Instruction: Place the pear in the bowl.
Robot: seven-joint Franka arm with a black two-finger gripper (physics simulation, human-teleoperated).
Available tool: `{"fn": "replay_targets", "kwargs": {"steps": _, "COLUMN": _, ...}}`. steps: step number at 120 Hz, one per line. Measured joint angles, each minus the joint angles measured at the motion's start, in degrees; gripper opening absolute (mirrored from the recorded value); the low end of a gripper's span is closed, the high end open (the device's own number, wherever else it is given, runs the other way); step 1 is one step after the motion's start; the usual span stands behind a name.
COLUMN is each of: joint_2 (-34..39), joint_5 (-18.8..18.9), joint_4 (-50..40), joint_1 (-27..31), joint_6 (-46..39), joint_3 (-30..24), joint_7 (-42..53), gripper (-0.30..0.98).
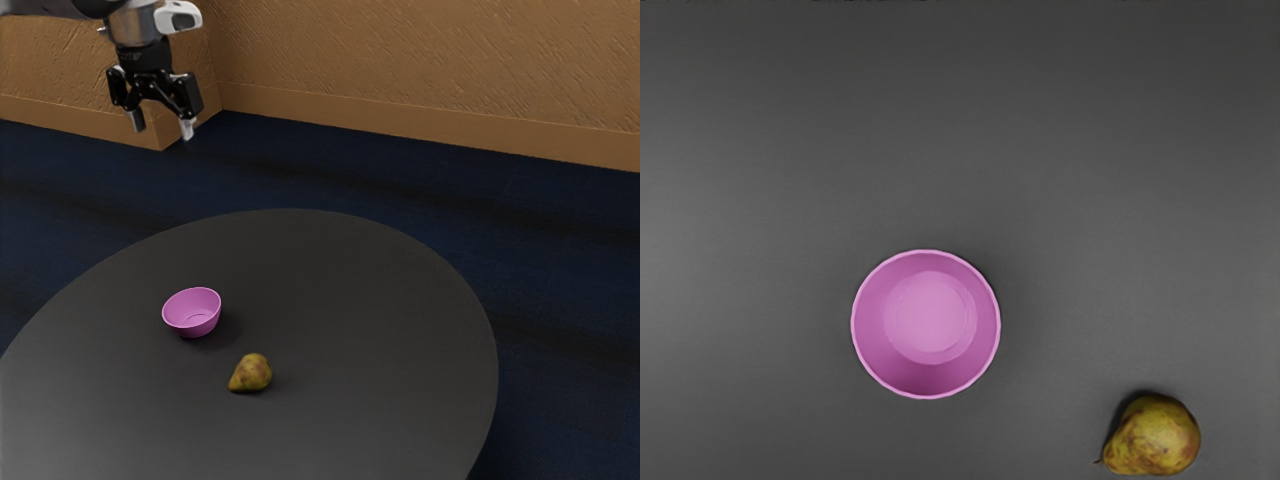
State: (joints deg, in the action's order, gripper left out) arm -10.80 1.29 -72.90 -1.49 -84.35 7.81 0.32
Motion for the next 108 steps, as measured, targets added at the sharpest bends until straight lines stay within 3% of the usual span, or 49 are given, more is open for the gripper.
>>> {"fn": "replay_targets", "kwargs": {"steps": 27, "joint_2": -0.88, "joint_5": -0.16, "joint_4": 0.23, "joint_1": -1.40, "joint_6": -0.07, "joint_3": -2.18, "joint_7": -0.51, "gripper": 0.69}}
{"fn": "replay_targets", "kwargs": {"steps": 40, "joint_2": -1.01, "joint_5": 3.27, "joint_4": -3.68, "joint_1": -1.23, "joint_6": -1.13, "joint_3": -10.95, "joint_7": -0.52, "gripper": 0.69}}
{"fn": "replay_targets", "kwargs": {"steps": 54, "joint_2": 2.76, "joint_5": 5.84, "joint_4": -13.70, "joint_1": -1.01, "joint_6": -3.11, "joint_3": -17.85, "joint_7": -0.04, "gripper": 0.69}}
{"fn": "replay_targets", "kwargs": {"steps": 78, "joint_2": 13.39, "joint_5": 6.58, "joint_4": -37.69, "joint_1": -2.28, "joint_6": -12.74, "joint_3": -21.90, "joint_7": 1.05, "gripper": 0.69}}
{"fn": "replay_targets", "kwargs": {"steps": 92, "joint_2": 16.81, "joint_5": 5.07, "joint_4": -45.71, "joint_1": -2.17, "joint_6": -18.48, "joint_3": -21.82, "joint_7": 2.60, "gripper": 0.69}}
{"fn": "replay_targets", "kwargs": {"steps": 108, "joint_2": 19.18, "joint_5": 4.14, "joint_4": -48.17, "joint_1": -0.48, "joint_6": -20.37, "joint_3": -23.89, "joint_7": 4.03, "gripper": 0.69}}
